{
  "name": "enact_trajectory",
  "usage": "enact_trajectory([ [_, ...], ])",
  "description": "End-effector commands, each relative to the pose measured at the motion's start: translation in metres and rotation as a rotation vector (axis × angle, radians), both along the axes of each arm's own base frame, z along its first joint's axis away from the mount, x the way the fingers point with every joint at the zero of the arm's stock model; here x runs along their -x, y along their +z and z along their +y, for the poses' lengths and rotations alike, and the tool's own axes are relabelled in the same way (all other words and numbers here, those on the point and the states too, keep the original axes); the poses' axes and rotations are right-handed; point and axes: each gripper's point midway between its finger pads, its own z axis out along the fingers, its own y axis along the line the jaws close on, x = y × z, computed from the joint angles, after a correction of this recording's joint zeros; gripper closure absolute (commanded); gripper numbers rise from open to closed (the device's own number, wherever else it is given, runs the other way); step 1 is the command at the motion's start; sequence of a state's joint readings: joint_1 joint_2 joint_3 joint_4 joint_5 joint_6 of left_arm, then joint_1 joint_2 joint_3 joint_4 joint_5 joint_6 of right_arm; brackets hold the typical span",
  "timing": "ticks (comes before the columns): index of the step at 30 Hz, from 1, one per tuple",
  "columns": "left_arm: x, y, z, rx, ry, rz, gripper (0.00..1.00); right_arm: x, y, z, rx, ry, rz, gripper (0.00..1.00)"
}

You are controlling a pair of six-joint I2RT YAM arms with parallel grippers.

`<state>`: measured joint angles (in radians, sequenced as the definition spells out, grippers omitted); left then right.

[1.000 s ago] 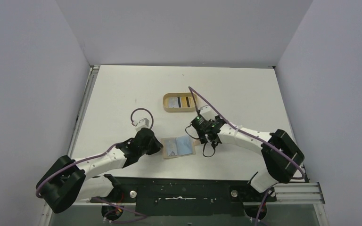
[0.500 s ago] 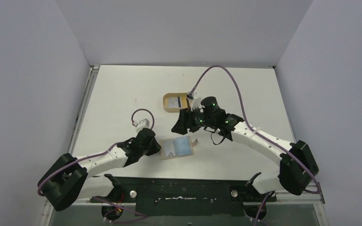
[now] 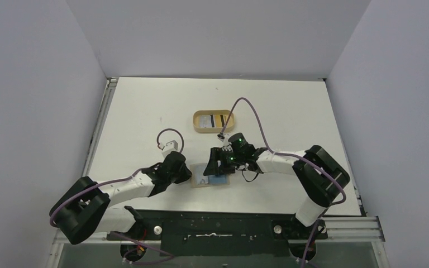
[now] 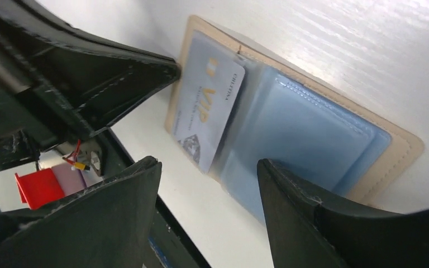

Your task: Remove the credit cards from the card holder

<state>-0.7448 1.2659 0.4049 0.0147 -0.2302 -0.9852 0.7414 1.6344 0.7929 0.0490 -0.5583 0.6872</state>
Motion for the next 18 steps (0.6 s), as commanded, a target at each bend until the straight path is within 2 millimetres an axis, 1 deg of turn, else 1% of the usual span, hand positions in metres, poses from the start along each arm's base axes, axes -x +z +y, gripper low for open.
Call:
enact_trajectory([
  [1,-0.012,0.006,-0.009,0.013,0.006,-0.036,1.00,-0.008,0.000,0.025,-0.144,-0.032,-0.016,0.35],
  [3,-0.012,0.003,-0.009,0.009,0.005,-0.029,1.00,-0.005,-0.011,0.025,-0.157,-0.043,0.010,0.35],
  [5,-0.011,0.003,-0.009,0.011,0.004,-0.026,1.00,-0.004,-0.018,0.027,-0.176,-0.055,0.030,0.36],
  [9,-0.010,0.000,-0.007,0.006,0.007,-0.018,1.00,-0.002,-0.025,0.033,-0.213,-0.065,0.058,0.36],
  [14,-0.007,-0.003,-0.005,0.002,0.010,-0.011,1.00,0.001,-0.025,0.041,-0.247,-0.066,0.078,0.37],
  [16,-0.006,-0.003,-0.004,0.001,0.012,-0.013,1.00,0.003,-0.023,0.039,-0.239,-0.064,0.077,0.37],
  [18,-0.006,-0.002,-0.002,-0.002,0.015,-0.014,1.00,0.004,-0.020,0.033,-0.205,-0.060,0.067,0.37],
])
